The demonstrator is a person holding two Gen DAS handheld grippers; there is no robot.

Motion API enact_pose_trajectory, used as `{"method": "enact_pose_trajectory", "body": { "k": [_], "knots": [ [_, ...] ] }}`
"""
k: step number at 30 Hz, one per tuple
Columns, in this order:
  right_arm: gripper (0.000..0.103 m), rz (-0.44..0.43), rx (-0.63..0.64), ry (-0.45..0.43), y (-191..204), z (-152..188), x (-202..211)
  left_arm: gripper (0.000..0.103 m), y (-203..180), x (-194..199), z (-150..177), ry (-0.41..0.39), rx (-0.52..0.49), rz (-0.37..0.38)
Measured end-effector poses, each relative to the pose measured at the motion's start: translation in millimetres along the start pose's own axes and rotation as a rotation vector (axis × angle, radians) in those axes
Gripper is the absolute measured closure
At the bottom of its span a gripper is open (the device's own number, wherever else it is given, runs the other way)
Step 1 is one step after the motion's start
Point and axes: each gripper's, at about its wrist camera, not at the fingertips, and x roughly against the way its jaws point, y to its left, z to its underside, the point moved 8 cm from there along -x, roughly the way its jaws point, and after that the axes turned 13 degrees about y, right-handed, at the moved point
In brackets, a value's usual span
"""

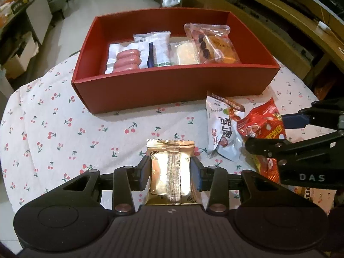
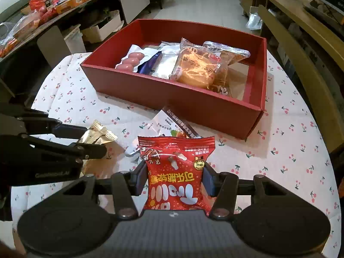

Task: Organize snacks
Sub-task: 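Carry the gold packet and red chip bag over the red box with both tools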

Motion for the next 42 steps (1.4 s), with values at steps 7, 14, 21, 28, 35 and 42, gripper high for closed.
{"method": "enact_pose_trajectory", "body": {
  "k": [7,14,21,28,35,42],
  "knots": [
    [0.040,-0.023,-0.026,-0.033,-2,-6,12,0.055,-7,10,-5,-0.026,-0.009,0.019],
    [0.040,-0.054,-0.045,-0.090,-1,-19,29,0.055,-9,20,-17,-0.061,0.003,0.030],
    [0.040,-0.066,-0.064,-0.139,-2,-36,43,0.055,-3,35,-37,-0.110,0.030,0.032],
    [0.040,-0.066,-0.107,-0.182,-12,-59,51,0.055,1,47,-66,-0.157,0.048,0.010],
    [0.040,-0.064,-0.164,-0.239,-32,-95,58,0.056,6,55,-107,-0.215,0.071,0.001],
    [0.040,-0.050,-0.198,-0.254,-48,-126,48,0.057,13,44,-141,-0.231,0.090,-0.023]
  ]
}}
